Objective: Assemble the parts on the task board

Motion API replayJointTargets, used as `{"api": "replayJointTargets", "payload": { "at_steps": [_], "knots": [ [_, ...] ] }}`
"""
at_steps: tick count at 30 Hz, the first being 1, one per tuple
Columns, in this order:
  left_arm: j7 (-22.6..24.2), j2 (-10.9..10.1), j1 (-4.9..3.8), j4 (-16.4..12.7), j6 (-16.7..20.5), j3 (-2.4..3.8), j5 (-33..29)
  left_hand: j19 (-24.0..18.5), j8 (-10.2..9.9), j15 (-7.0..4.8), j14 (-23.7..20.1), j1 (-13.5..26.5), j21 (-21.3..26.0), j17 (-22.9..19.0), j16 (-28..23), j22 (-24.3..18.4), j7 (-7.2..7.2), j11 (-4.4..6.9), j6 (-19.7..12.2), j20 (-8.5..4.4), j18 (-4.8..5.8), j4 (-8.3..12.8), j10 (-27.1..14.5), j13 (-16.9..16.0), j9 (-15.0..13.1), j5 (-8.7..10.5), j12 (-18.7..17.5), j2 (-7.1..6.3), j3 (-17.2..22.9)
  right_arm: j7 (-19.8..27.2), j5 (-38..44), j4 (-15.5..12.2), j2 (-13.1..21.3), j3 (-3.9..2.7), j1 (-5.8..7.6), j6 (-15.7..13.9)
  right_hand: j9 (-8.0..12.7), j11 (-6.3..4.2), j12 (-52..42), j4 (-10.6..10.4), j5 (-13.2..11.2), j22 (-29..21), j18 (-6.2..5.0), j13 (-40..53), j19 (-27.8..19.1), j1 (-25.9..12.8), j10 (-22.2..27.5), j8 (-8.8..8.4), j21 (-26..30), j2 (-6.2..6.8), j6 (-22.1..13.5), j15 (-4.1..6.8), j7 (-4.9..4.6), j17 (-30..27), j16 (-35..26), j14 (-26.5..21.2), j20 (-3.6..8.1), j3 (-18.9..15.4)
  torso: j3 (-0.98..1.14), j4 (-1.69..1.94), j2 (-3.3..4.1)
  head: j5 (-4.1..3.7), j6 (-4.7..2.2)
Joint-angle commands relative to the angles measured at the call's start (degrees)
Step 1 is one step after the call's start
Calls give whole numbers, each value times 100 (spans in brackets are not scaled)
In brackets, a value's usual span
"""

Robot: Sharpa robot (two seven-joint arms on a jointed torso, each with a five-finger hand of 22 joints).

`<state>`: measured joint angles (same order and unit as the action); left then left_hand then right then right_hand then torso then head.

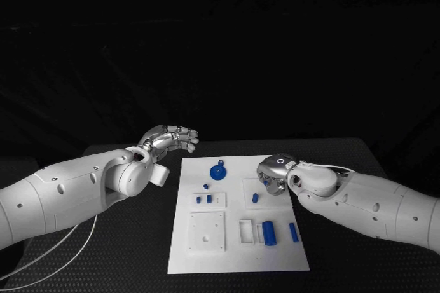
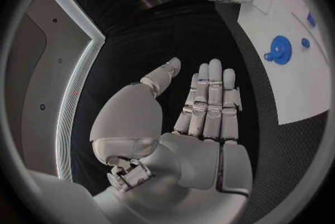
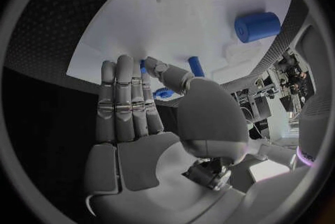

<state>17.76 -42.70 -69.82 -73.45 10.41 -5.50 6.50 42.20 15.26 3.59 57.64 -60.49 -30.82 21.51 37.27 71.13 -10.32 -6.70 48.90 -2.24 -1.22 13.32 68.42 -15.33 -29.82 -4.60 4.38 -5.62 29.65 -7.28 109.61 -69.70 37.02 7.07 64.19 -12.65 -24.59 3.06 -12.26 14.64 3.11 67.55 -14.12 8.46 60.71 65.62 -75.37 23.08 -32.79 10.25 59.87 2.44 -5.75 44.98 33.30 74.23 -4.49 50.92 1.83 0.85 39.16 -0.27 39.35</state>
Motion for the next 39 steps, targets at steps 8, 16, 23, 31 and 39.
{"api": "replayJointTargets", "payload": {
  "at_steps": [8,16,23,31,39],
  "knots": [
    [22,13,-4,9,-97,4,-37,36,-36,-2,37,39,35,14,-46,10,16,4,-37,14,-52,2,-31,7,7,-13,-18,6,-28,79,73,-127,77,28,-49,-159,-46,-15,-22,-15,-14,44,-88,61,61,-30,-63,35,-45,9,56,37,11,46,70,4,10,85,3,-3,0,18,5],
    [16,20,-4,45,-108,4,-37,37,-41,-1,38,47,43,26,-61,12,11,2,-51,14,-51,1,-36,11,9,-16,-19,7,-31,95,-57,-373,257,-134,-11,-258,-62,-23,-16,-27,-17,59,-88,89,77,-37,-80,35,-62,40,73,46,19,69,92,2,22,126,2,-5,-1,26,15],
    [12,26,-4,83,-110,4,-37,38,-42,0,38,51,48,33,-70,13,9,1,-56,15,-50,0,-38,13,10,-19,-19,9,-32,127,-347,-762,488,-343,88,-145,-68,-25,-12,-37,-16,65,-88,99,81,-42,-85,34,-67,50,77,50,20,78,98,0,25,140,2,-6,-2,43,18],
    [7,40,-4,118,-107,4,-47,39,-41,1,38,57,53,41,-79,14,8,0,-59,15,-50,-2,-40,15,10,-22,-18,8,-33,128,-454,-1181,599,-418,131,-225,-72,-25,-8,-45,-14,68,-88,106,83,-48,-85,31,-69,50,77,50,20,82,101,-2,26,146,-2,-7,-6,88,21],
    [10,79,-4,199,-86,4,-68,39,-41,3,37,63,60,49,-91,15,6,-1,-63,16,-49,-4,-44,17,10,-24,-19,3,-35,186,-604,-1658,378,-419,65,-332,-74,-24,-1,-50,-10,71,-88,111,83,-49,-82,27,-70,48,75,50,19,86,102,-6,28,154,3,0,0,282,32]
  ]
}}
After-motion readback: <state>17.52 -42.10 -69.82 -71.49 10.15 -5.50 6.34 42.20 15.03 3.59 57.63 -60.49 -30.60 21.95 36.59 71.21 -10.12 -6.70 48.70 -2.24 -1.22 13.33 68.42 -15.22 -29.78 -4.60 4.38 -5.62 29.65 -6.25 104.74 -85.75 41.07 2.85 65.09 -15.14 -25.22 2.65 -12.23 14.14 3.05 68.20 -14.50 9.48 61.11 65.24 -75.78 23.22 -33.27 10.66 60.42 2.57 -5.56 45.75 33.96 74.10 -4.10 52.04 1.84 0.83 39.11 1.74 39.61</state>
